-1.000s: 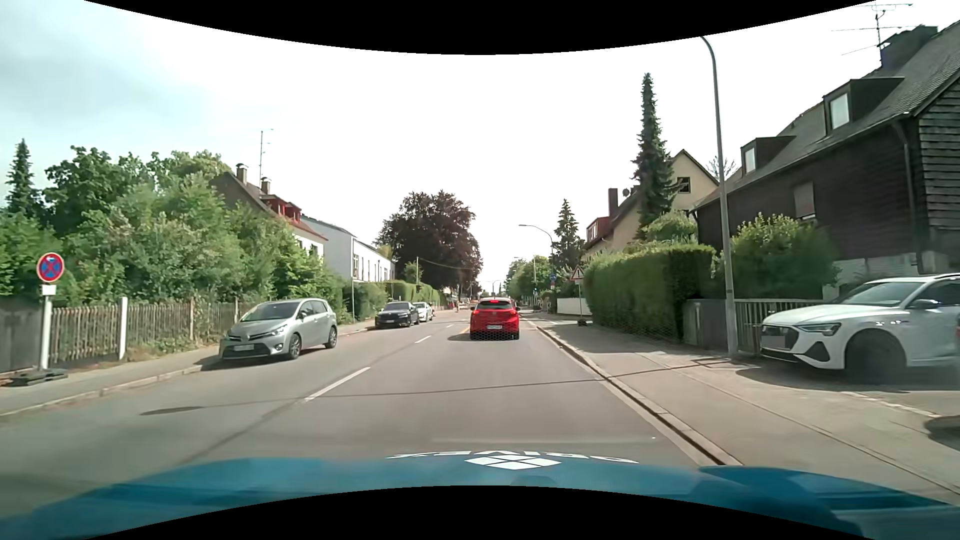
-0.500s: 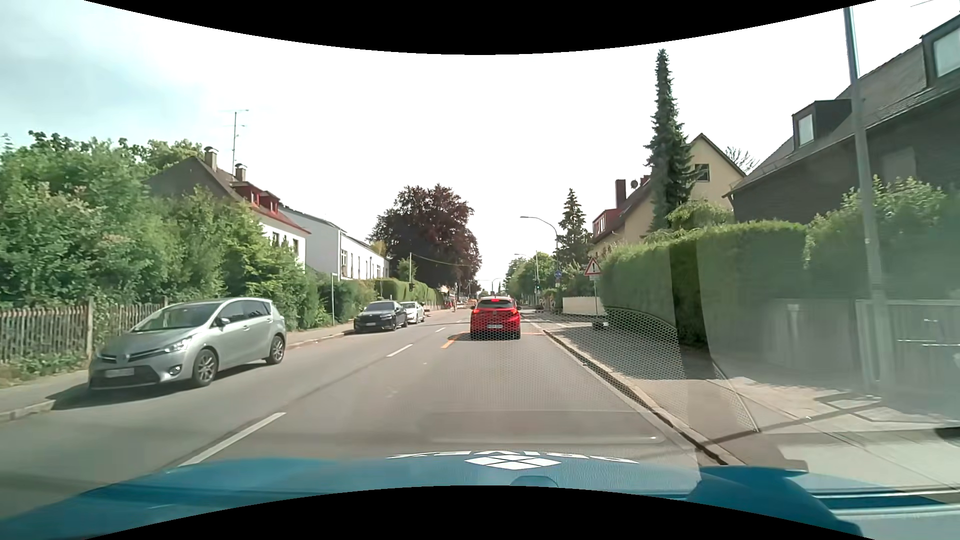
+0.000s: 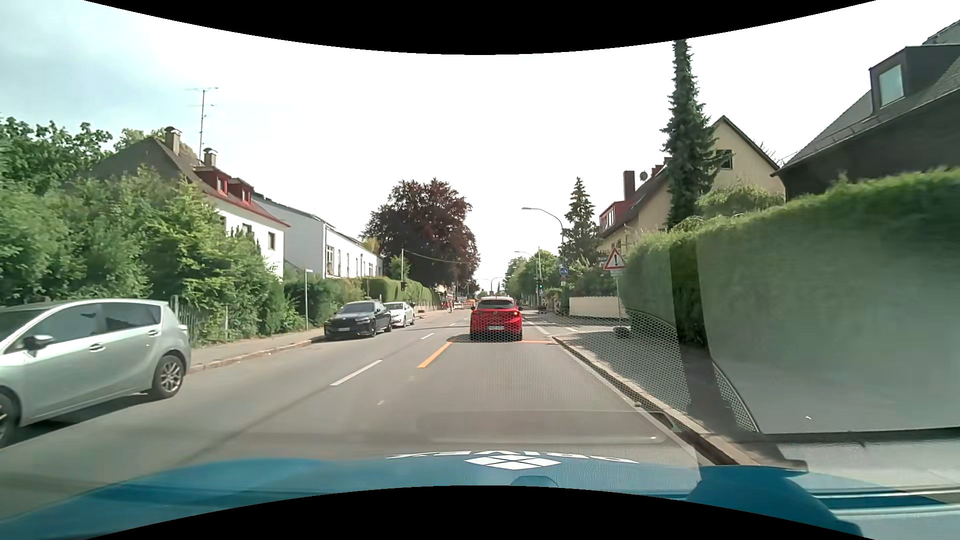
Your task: Follow the waypoints while adhering to traffic rules and regulations
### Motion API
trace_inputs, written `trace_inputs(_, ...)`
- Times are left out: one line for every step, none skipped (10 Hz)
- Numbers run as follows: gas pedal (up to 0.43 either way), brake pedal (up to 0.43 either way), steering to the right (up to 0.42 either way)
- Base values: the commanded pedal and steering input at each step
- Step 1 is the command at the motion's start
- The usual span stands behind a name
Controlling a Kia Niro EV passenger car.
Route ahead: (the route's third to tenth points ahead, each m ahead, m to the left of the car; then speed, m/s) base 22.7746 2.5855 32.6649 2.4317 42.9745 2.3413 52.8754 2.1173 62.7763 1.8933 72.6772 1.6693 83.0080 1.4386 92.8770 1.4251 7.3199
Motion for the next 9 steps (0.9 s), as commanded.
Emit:
trace_inputs(0.0,0.0,0.0)
trace_inputs(0.0,0.0,0.0)
trace_inputs(0.0,0.0,0.0)
trace_inputs(0.0,0.0,0.0)
trace_inputs(0.0,0.0,0.0)
trace_inputs(0.0,0.0,0.0)
trace_inputs(0.0,0.0,0.0)
trace_inputs(0.0,0.0,0.0)
trace_inputs(0.0,0.0,0.0)
